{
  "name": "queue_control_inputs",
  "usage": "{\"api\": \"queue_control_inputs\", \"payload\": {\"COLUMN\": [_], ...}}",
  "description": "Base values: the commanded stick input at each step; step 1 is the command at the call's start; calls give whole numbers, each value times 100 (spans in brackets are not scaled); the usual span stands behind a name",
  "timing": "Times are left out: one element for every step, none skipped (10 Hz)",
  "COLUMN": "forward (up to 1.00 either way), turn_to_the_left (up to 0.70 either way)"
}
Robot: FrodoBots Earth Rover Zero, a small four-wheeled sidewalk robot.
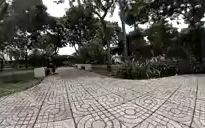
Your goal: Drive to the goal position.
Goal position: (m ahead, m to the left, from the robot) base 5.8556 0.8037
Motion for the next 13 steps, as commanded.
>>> {"api": "queue_control_inputs", "payload": {"forward": [100,100,100,100,100,100,100,100,100,100,100,100,100], "turn_to_the_left": [0,0,0,0,12,27,9,0,0,0,0,0,0]}}
